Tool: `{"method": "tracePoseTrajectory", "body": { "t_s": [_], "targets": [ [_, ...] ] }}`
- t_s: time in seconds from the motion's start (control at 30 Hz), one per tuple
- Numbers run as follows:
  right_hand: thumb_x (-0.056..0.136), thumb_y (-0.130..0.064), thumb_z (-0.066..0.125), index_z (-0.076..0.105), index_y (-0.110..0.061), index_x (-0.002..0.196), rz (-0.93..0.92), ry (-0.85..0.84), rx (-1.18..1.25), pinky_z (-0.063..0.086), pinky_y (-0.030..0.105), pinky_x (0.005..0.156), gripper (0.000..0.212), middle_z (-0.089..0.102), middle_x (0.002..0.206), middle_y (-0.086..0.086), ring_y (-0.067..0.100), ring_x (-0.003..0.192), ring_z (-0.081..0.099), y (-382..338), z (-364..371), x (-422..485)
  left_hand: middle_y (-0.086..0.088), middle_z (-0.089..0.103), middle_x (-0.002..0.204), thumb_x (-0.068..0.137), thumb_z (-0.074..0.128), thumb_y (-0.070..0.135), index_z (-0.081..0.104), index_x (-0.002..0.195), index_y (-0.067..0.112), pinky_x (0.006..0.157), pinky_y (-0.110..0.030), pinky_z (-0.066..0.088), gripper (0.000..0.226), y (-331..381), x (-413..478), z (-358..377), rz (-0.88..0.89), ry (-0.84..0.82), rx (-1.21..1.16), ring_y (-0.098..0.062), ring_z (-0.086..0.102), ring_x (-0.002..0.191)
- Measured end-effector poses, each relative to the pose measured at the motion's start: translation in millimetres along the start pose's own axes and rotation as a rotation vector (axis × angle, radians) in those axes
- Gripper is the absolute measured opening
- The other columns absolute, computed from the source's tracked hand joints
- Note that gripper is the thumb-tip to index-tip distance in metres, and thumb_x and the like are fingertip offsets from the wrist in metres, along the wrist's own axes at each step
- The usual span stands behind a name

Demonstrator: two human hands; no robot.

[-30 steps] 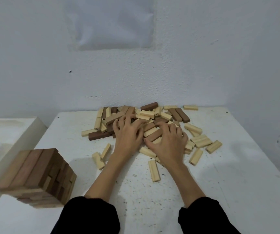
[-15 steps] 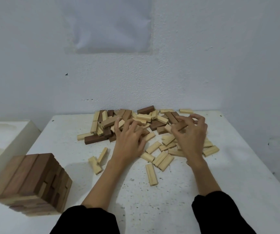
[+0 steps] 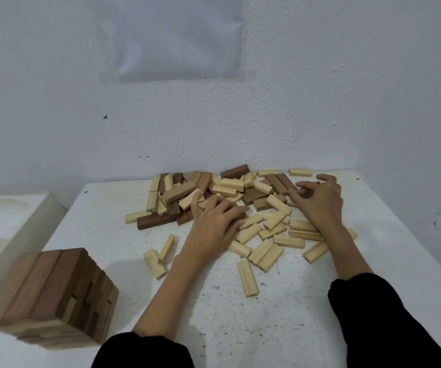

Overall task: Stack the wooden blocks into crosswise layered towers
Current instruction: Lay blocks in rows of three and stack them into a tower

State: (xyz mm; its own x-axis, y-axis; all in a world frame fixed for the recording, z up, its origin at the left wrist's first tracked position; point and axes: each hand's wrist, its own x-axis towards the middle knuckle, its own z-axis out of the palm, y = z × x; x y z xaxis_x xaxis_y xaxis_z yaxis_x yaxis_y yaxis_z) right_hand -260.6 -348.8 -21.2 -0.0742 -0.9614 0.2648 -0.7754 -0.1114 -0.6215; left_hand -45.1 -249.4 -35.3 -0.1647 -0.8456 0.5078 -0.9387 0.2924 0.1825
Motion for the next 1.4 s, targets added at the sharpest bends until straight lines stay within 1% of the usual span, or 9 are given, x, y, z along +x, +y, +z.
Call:
{"method": "tracePoseTrajectory", "body": {
  "t_s": [0.13,0.4,0.5,0.63,0.9,0.97,1.07,1.23,1.4],
  "targets": [
    [0.077,-0.044,0.07,0.065,-0.021,0.116,0.011,-0.034,-0.043,0.033,0.039,0.099,0.045,0.04,0.134,0.007,0.027,0.124,0.035,-0.5,-0.9,-0.2,0.013,0.062,0.098,0.09,0.041,0.035,0.065,0.11,0.031,0.108,-0.044,0.006,0.031,-0.1,2.0,0.1,-0.001,0.049,-0.106,-0.007,0.044,0.102],
    [0.077,-0.041,0.069,0.063,-0.024,0.119,0.106,-0.128,-0.1,0.033,0.039,0.096,0.046,0.044,0.129,0.01,0.032,0.121,0.035,-9.5,-2.2,6.4,0.007,0.057,0.105,0.085,0.063,0.01,0.066,0.11,0.025,0.105,-0.039,0.024,0.03,-1.0,2.9,-4.0,-0.034,0.04,-0.259,-0.009,0.05,0.103],
    [0.076,-0.039,0.071,0.064,-0.024,0.115,0.142,-0.153,-0.109,0.033,0.04,0.094,0.043,0.045,0.126,0.011,0.032,0.122,0.036,-13.4,-3.7,11.2,0.006,0.055,0.106,0.085,0.062,0.008,0.066,0.108,0.023,0.1,-0.03,0.024,0.027,0.2,2.7,-5.2,-0.054,0.048,-0.275,-0.007,0.048,0.103],
    [0.071,-0.033,0.074,0.069,-0.024,0.101,0.184,-0.138,-0.113,0.032,0.041,0.093,0.032,0.048,0.121,0.008,0.031,0.12,0.038,-14.8,-7.1,15.5,0.005,0.054,0.107,0.085,0.062,0.006,0.064,0.107,0.021,0.094,-0.033,0.032,0.027,1.1,2.3,-5.4,-0.077,0.031,-0.291,-0.01,0.051,0.101],
    [0.068,-0.023,0.074,0.072,-0.017,0.094,0.095,0.04,0.056,0.043,0.034,0.079,0.027,0.057,0.114,0.008,0.029,0.111,0.044,-0.6,-3.1,12.4,0.003,0.055,0.105,0.084,0.063,0.003,0.065,0.106,0.016,0.08,-0.043,0.049,0.025,-1.9,3.4,-4.9,-0.055,0.074,-0.291,-0.012,0.055,0.095],
    [0.068,-0.019,0.077,0.072,-0.016,0.095,0.042,0.098,0.151,0.037,0.023,0.082,0.028,0.054,0.118,0.008,0.027,0.114,0.042,2.5,-6.2,11.6,0.002,0.055,0.102,0.083,0.063,-0.003,0.067,0.102,0.011,0.077,-0.034,0.052,0.024,-1.3,3.8,-5.3,-0.037,0.121,-0.305,-0.01,0.056,0.091],
    [0.068,-0.018,0.079,0.072,-0.018,0.095,-0.074,0.234,0.249,0.028,0.007,0.074,0.028,0.054,0.117,0.004,0.023,0.111,0.042,5.0,-13.9,3.6,0.006,0.051,0.1,0.081,0.062,-0.009,0.067,0.098,0.008,0.077,-0.018,0.05,0.025,0.9,3.9,-8.4,-0.046,0.174,-0.361,-0.002,0.053,0.089],
    [0.067,-0.02,0.08,0.072,-0.02,0.095,-0.145,0.386,0.272,0.04,0.029,0.081,0.029,0.055,0.114,0.001,0.022,0.105,0.046,3.9,-21.6,-25.0,-0.006,0.055,0.097,0.078,0.065,-0.013,0.068,0.092,0.004,0.077,-0.01,0.045,0.022,8.3,2.8,-19.6,-0.146,0.284,-0.558,0.0,0.055,0.088],
    [0.06,-0.021,0.083,0.074,-0.02,0.089,-0.127,0.419,0.168,0.037,0.034,0.076,0.03,0.06,0.11,0.004,0.029,0.098,0.052,-3.3,-23.4,-70.5,-0.004,0.059,0.098,0.079,0.071,-0.001,0.068,0.091,0.017,0.073,-0.019,0.052,0.022,23.8,-2.7,-36.1,-0.315,0.335,-0.781,-0.009,0.06,0.085]
  ]
}}
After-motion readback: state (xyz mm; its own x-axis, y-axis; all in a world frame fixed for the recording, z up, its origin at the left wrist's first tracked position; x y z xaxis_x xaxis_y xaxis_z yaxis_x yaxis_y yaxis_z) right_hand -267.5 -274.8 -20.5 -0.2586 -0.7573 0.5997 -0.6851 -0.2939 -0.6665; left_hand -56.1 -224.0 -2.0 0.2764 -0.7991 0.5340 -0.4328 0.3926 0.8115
